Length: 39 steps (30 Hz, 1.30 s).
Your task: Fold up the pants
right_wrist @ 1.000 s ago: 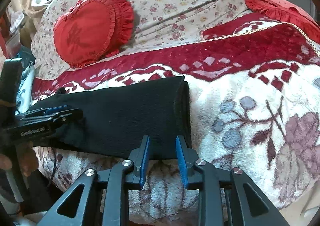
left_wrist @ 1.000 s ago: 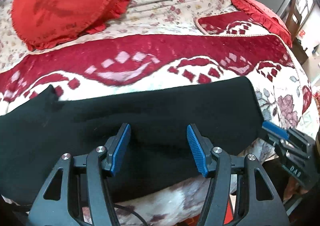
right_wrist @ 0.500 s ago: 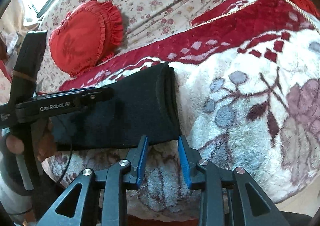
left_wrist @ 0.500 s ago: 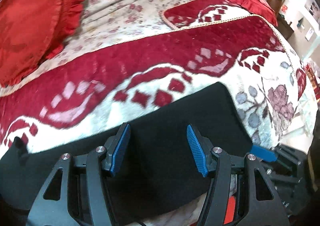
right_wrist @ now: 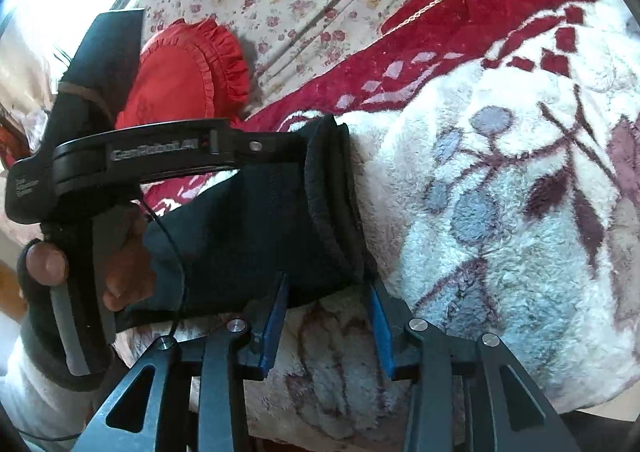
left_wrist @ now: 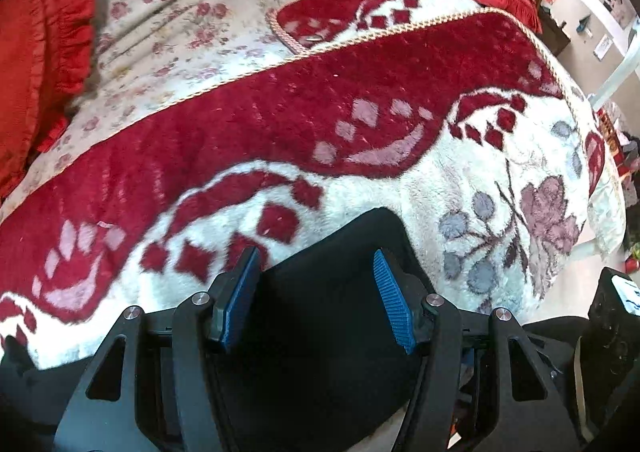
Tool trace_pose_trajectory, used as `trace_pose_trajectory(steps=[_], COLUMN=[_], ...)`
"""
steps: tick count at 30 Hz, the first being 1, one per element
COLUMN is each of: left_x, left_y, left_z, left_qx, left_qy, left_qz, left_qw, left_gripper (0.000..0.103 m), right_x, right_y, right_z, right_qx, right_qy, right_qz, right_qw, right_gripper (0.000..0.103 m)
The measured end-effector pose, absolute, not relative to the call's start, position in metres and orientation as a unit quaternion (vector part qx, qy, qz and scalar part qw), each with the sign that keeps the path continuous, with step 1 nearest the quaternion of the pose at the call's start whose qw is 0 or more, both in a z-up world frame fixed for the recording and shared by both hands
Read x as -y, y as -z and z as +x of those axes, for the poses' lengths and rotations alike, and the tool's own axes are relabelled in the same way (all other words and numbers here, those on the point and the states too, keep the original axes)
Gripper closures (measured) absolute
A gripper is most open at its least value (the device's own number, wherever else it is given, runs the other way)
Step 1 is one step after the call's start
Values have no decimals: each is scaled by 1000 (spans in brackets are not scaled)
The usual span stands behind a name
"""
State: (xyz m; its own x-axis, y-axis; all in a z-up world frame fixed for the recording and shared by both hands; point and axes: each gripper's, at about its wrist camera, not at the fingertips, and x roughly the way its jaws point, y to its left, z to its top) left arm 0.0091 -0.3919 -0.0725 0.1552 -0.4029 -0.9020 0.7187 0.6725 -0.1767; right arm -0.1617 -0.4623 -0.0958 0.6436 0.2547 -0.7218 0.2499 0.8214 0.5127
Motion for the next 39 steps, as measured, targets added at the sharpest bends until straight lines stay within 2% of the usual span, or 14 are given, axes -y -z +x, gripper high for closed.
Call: trace_pose_trajectory(steps=[10, 12, 15, 19, 22, 23, 24, 25, 26, 32, 39], left_x=[414, 418, 428, 432, 423, 420, 417, 414, 412, 390, 326], left_y=[77, 81, 88, 92, 89, 86, 82, 76, 73, 33, -18], left_z=[7, 8, 4, -9, -5, -3, -1, 2, 3, 0, 9], left_qx=[-533, -531, -526, -487, -484, -484, -485, -492, -496, -472, -447], left_qy=[396, 396, 396, 407, 410, 412, 417, 430, 434, 448, 435], left_qz=[178, 184, 201, 250, 230, 223, 213, 198, 192, 164, 115], left_qw=[727, 726, 725, 731, 738, 739, 738, 731, 727, 742, 773], left_gripper=[39, 28, 21, 21, 37, 50, 69, 79, 83, 83, 83], right_x=[463, 463, 463, 460, 461, 462, 462, 462, 460, 444, 404], right_y=[97, 98, 99, 98, 99, 98, 96, 93, 90, 52, 5], right_z=[-152, -151, -149, -144, -141, -140, -138, -136, -135, -132, -125], right_qx=[-408, -404, -399, -397, -395, -392, -387, -382, -380, -347, -319], right_qy=[1, -1, 2, 1, 8, 7, -3, -15, -15, -34, -73], right_qz=[309, 312, 313, 301, 302, 300, 306, 314, 306, 275, 220], right_qw=[859, 860, 862, 867, 868, 869, 870, 869, 873, 896, 919], right_gripper=[62, 61, 60, 59, 75, 87, 93, 93, 93, 93, 93])
